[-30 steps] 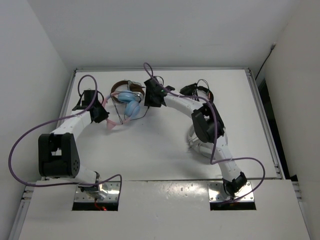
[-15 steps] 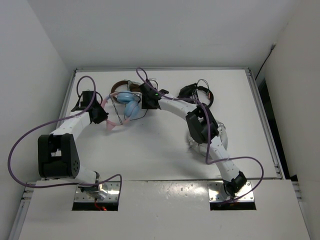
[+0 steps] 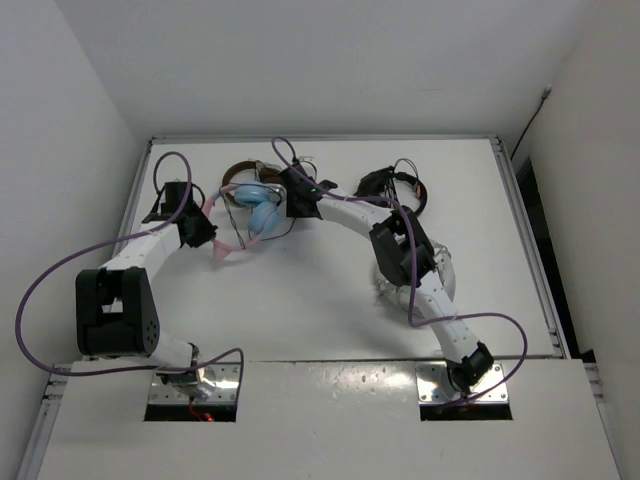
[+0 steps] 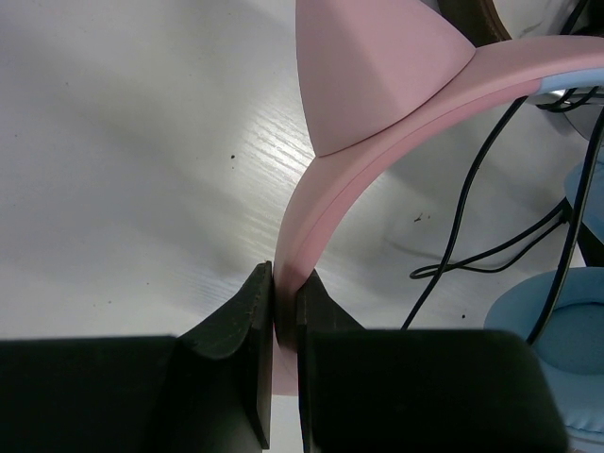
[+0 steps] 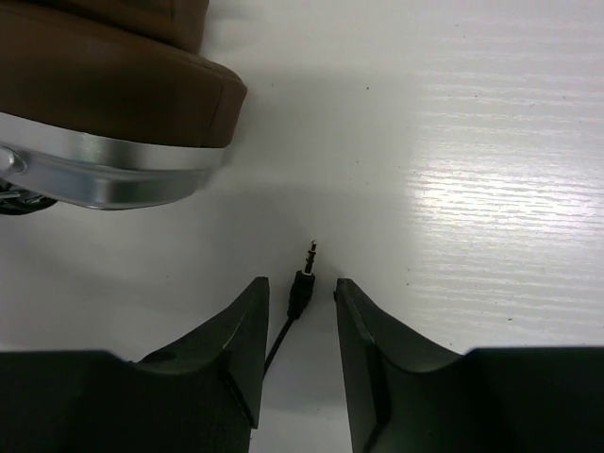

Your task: Wrap the headphones

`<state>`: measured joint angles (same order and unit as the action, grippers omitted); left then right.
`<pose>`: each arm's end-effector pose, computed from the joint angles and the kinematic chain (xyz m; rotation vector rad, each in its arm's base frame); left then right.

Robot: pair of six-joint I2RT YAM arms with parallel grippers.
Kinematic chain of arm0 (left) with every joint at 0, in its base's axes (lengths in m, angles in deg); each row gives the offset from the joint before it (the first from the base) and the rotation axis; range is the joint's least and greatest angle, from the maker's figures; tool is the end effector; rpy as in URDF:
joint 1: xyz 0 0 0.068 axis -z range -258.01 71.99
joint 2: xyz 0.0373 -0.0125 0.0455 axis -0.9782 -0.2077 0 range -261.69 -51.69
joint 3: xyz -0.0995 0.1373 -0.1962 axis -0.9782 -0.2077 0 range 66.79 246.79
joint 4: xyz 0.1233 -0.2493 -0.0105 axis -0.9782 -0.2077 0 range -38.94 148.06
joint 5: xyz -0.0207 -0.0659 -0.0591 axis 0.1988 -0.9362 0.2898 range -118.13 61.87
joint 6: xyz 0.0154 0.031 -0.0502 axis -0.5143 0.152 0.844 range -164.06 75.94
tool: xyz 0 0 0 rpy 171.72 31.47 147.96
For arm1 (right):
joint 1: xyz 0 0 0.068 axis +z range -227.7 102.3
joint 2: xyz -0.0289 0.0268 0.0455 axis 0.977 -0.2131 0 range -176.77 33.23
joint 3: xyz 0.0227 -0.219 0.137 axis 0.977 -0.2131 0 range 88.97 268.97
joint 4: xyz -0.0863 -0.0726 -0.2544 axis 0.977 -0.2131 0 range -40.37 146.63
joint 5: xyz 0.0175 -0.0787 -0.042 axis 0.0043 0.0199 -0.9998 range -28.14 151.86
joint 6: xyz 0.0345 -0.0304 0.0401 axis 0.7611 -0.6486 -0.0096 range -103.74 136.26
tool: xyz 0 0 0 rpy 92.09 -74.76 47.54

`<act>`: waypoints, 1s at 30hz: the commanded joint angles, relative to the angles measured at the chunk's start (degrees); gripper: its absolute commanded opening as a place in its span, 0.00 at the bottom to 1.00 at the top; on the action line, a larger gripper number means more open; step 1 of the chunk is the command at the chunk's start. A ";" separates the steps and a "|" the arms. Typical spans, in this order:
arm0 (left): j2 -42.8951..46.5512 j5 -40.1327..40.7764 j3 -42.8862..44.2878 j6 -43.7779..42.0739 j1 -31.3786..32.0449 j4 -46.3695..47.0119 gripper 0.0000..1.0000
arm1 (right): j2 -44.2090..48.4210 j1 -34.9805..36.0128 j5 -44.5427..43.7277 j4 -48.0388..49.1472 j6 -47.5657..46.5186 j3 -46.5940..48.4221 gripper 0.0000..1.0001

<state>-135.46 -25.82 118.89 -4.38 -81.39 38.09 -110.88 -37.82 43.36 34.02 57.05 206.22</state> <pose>0.3216 0.0208 0.1814 -0.9278 2.3045 -0.2215 0.4392 0.3482 0.1057 0.1627 2.3877 0.2743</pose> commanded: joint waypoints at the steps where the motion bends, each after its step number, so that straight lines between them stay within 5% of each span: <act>1: 3.00 -2.04 0.46 1.63 -0.49 4.76 0.00 | -1.26 -0.24 -1.89 0.29 -0.81 0.70 0.34; 8: 3.00 -2.04 0.46 1.63 -1.02 4.76 0.00 | -1.78 -0.24 -1.36 0.90 -2.04 -1.40 0.00; 16: 3.52 -2.04 0.46 1.63 -1.54 4.76 0.00 | 7.43 -0.77 2.24 0.37 -3.88 -14.29 0.00; 25: 1.76 -7.66 3.01 3.82 -3.21 4.76 0.00 | 33.34 5.46 10.50 21.08 -14.25 -43.21 0.00; 30: 1.24 -15.73 3.63 4.87 -3.21 5.38 0.00 | 34.26 9.96 8.04 24.71 -16.63 -44.14 0.00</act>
<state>-135.33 -33.34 119.15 -2.41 -84.12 38.33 -77.99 -29.45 51.64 51.70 43.39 161.52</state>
